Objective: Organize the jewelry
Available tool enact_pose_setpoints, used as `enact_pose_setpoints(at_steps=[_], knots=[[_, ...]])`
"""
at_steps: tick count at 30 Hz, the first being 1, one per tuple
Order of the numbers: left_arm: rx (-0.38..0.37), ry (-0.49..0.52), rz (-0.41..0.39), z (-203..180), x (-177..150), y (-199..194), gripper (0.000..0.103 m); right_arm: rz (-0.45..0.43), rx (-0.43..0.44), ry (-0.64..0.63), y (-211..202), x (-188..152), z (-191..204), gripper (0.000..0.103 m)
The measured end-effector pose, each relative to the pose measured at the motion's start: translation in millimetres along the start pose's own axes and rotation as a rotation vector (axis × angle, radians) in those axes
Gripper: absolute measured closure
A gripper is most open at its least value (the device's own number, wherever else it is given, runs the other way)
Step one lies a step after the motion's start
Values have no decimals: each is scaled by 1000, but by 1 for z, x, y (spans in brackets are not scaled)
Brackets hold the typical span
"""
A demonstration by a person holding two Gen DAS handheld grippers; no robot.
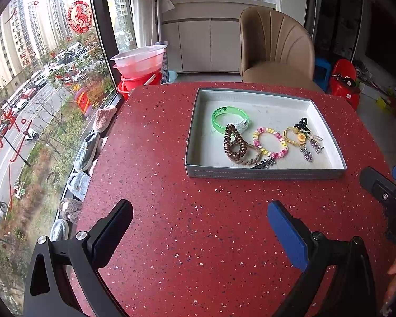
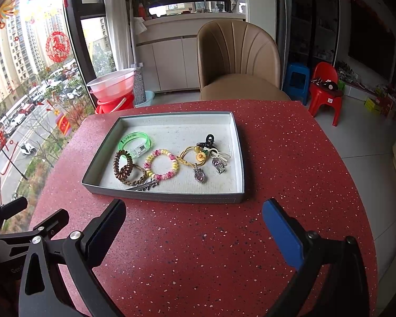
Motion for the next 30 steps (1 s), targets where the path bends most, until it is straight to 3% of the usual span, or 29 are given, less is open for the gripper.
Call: enact_pose_setpoints(at_steps=[30], knots=[[2, 6, 2, -2, -1, 1, 0, -1, 3, 1, 0, 1, 1, 0]])
Point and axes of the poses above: each gripper's, at about its wrist camera, not at the fingertips, and y roughly the way its jaws point, z to its left, x to its top, the point moved 3 cm from there along y, roughly the way its jaws point, and after that the axes turned 6 degrees about z, right-handed, at the moved point
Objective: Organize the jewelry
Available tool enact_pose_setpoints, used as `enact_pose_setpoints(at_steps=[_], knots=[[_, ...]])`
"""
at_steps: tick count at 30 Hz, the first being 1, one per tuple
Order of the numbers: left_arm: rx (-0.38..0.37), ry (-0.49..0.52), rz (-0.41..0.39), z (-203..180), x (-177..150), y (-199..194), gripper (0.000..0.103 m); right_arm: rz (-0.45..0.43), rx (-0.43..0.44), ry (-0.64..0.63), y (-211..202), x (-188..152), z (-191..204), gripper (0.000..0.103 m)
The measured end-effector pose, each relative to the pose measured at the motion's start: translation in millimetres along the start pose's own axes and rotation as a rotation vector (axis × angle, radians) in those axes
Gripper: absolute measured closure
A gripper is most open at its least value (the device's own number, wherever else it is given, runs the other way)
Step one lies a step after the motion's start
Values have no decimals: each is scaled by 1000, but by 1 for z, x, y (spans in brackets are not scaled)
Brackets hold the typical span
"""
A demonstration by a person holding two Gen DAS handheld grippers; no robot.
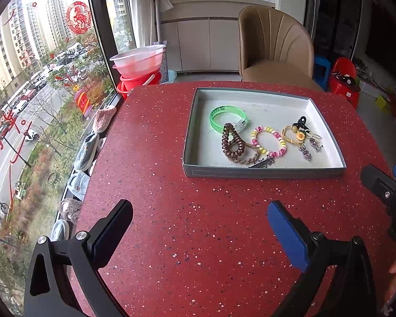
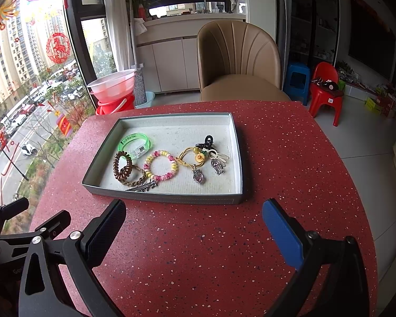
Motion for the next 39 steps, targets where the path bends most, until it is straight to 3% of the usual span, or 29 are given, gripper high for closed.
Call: enact_pose_setpoints(at_steps=[39], knots=[[0, 2, 18, 1, -1, 5, 0, 2, -2, 4, 1, 2, 0, 0]])
Point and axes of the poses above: each gripper's, at about its wrist camera, not at the fingertips, and y roughly the way its jaws point, z to its left, x to its top, the point moved 3 cm from there along y, roughly the way its jaws point, and after that the axes turned 6 degrees about z, right-handed, at the moved point
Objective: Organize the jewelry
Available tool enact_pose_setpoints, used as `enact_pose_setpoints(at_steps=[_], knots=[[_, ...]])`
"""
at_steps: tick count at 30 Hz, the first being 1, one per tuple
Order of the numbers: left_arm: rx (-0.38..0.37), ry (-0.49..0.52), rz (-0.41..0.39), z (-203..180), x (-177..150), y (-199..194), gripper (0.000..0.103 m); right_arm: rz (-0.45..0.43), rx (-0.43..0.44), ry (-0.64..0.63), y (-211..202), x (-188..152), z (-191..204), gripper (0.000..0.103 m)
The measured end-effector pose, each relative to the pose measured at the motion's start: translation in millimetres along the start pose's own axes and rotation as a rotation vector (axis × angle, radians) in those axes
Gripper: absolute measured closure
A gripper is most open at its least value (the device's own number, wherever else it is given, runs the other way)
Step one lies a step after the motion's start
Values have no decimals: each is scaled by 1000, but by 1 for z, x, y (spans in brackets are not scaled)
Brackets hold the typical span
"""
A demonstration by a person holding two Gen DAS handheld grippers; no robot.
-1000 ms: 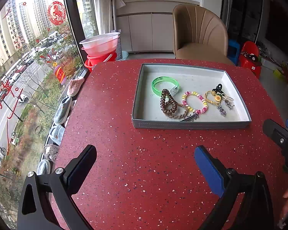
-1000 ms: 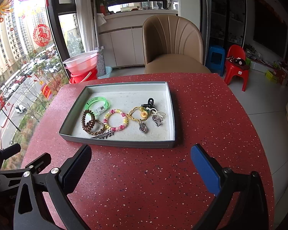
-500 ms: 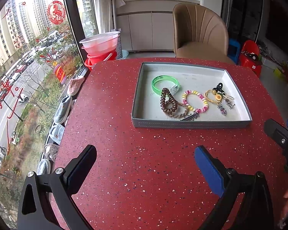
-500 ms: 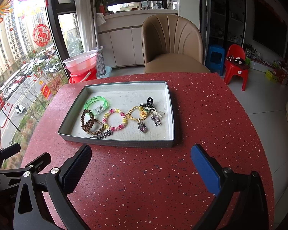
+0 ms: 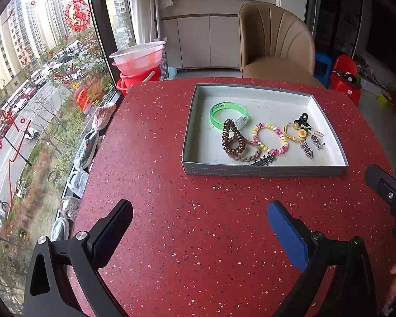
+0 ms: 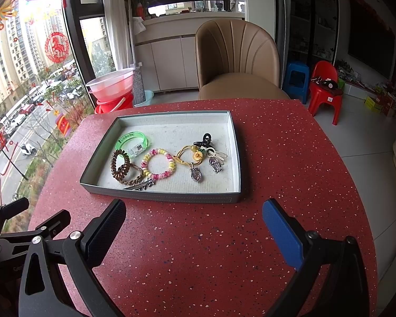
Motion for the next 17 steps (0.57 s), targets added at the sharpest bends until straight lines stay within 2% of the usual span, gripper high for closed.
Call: enact_pose_setpoints(at_steps=[17], knots=[[0, 11, -6, -1, 2, -1, 0, 0, 1, 3, 1, -1, 0, 0]])
Point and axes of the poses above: each gripper's, at about its wrist camera, not at the fingertips, and y roughly the way its jaws point, z to its left, x to its top, the point moved 3 cm from there along y, roughly the way its jaws point, and after that the axes turned 6 degrees about z, right-handed, at the moved point
